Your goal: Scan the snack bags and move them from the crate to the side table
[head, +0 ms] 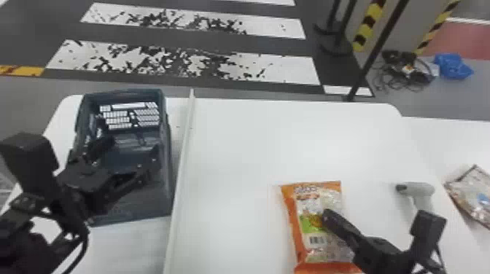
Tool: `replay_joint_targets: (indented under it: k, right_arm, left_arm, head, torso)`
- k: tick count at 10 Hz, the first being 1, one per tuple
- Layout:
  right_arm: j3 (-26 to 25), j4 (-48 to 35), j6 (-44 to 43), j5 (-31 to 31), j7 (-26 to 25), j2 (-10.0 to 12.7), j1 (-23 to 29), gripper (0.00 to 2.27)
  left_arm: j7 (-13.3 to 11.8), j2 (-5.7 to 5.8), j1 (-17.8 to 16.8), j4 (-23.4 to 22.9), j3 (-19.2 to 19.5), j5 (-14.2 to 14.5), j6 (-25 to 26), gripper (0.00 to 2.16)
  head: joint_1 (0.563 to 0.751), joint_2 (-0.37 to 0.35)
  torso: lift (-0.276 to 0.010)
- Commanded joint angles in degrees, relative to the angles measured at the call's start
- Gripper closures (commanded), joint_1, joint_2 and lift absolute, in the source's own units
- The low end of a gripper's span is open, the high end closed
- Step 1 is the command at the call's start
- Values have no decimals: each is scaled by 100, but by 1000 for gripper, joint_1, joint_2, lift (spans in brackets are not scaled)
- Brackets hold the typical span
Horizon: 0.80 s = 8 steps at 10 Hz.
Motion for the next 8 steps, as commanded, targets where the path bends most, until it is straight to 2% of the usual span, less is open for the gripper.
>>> replay_joint_targets:
  k: [1,3,6,8]
  right_arm:
    - [15,219,-155,35,0,-17,-63,2250]
    - [-179,350,-208,35,-44,-35,-169,2250]
    - [-609,377,-138,-52,-44,-105,-239,2250]
    - [-715,359,-120,-140,9,-114,-257,2250]
  left_arm:
    - [1,-2,9,5,8,-7,0,70]
    - [1,-2,9,-4,-1,-7,0,70]
    - [1,-2,26,-30,-19,-16,0,70]
    - [1,-11,26,-57,-19,-16,0,70]
  head:
    - [695,-97]
    - [695,-107]
    - [695,-171]
    - [695,-200]
  torso:
    - [-87]
    - [-87]
    - [-87]
    - [-87]
